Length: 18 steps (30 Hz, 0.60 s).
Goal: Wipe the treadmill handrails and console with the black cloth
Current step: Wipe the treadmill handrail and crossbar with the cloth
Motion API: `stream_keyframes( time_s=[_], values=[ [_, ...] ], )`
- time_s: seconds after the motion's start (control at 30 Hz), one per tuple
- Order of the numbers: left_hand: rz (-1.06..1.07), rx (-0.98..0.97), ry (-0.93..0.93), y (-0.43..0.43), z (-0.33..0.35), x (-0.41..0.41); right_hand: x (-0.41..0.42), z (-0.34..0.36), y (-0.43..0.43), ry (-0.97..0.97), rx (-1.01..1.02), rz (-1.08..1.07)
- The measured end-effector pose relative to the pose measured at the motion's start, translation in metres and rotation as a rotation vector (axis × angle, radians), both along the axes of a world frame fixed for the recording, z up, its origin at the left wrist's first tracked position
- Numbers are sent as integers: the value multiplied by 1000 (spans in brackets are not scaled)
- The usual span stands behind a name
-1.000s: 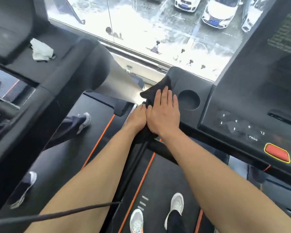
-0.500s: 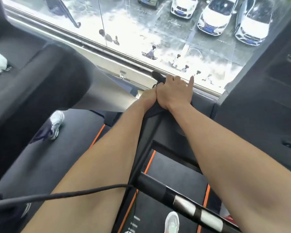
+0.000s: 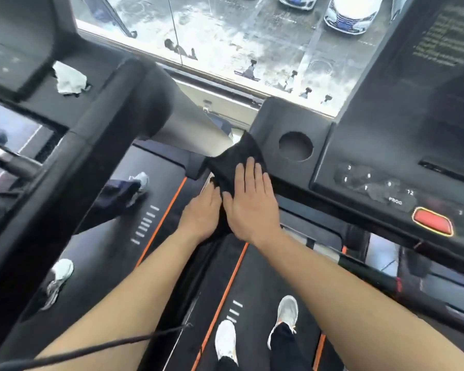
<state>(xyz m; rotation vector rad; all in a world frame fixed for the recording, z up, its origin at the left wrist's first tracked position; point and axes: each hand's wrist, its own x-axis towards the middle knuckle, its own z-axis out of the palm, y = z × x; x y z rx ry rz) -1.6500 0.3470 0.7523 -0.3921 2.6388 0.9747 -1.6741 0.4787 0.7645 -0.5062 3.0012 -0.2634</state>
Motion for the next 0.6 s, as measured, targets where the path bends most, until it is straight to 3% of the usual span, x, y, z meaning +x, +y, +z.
stream_keyframes(
  time_s=[0.13, 0.23, 0.37, 0.47, 0.6],
  values=[
    [-75, -208, 136, 20, 15, 44, 49, -3, 30, -24, 126, 53],
    [-301, -502, 342, 25, 7, 46, 54, 0, 42, 73, 170, 59],
    [-575, -676, 409, 33, 2, 38, 58, 4, 66, 152, 195, 39],
    [-691, -596, 514, 42, 8, 23, 63, 8, 95, 140, 96, -52],
    [-379, -313, 512, 57, 34, 11, 65, 23, 112, 99, -137, -170]
  ],
)
